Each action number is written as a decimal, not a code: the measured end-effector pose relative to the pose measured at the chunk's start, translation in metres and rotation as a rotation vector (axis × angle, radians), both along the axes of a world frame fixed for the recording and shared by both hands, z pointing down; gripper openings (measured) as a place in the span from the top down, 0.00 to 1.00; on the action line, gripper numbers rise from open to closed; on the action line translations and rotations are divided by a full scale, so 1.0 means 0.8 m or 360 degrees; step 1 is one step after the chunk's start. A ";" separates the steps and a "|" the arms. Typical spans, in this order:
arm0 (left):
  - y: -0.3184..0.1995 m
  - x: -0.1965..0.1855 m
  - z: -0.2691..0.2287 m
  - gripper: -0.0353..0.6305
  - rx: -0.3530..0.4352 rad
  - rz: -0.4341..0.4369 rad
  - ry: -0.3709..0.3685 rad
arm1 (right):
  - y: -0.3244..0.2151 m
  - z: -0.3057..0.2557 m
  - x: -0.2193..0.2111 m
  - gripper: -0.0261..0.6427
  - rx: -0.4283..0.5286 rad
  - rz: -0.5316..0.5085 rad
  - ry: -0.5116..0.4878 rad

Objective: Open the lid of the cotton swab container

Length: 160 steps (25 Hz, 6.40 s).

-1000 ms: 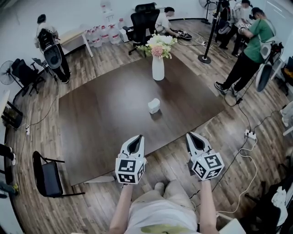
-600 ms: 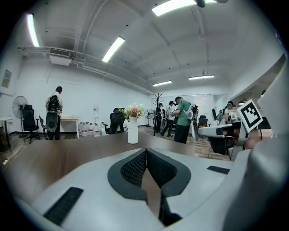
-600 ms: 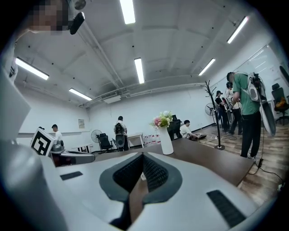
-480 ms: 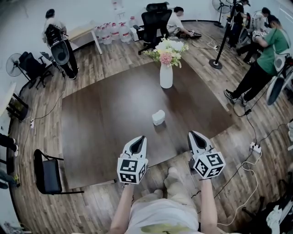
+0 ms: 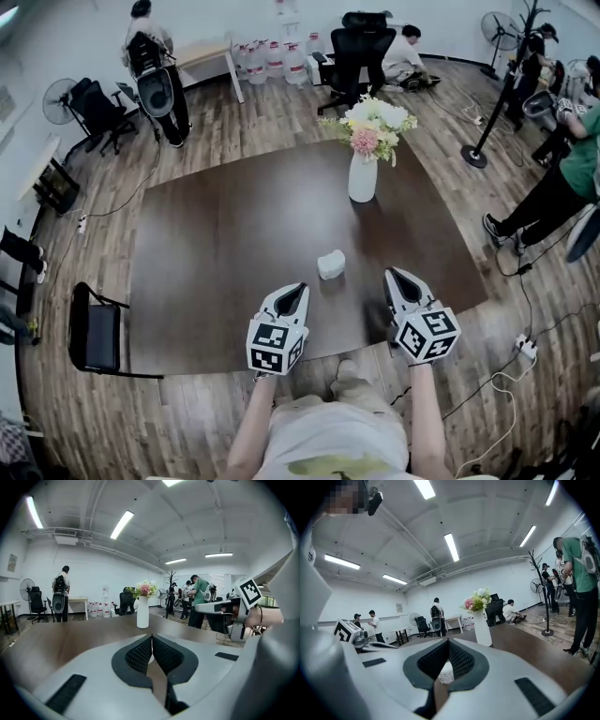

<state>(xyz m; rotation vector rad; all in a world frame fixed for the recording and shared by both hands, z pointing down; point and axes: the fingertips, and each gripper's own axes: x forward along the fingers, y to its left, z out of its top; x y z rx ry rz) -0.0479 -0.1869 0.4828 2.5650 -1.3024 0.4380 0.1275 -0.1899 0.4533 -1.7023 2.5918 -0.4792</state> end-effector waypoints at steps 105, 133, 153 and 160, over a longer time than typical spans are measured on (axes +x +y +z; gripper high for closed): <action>0.003 0.104 -0.017 0.56 -0.0230 0.0885 -0.0290 | -0.003 -0.063 -0.112 0.61 0.0104 -0.1546 -0.0033; -0.015 0.103 -0.035 0.57 -0.0081 0.0868 -0.0309 | -0.030 -0.071 -0.129 0.61 -0.0173 -0.1606 -0.0338; -0.022 0.101 -0.026 0.57 0.0049 0.0804 -0.0401 | -0.051 -0.066 -0.129 0.61 -0.0574 -0.1581 -0.0715; -0.033 0.085 -0.029 0.57 -0.0010 0.0653 -0.0235 | -0.058 -0.075 -0.102 0.59 -0.0334 -0.1415 -0.0646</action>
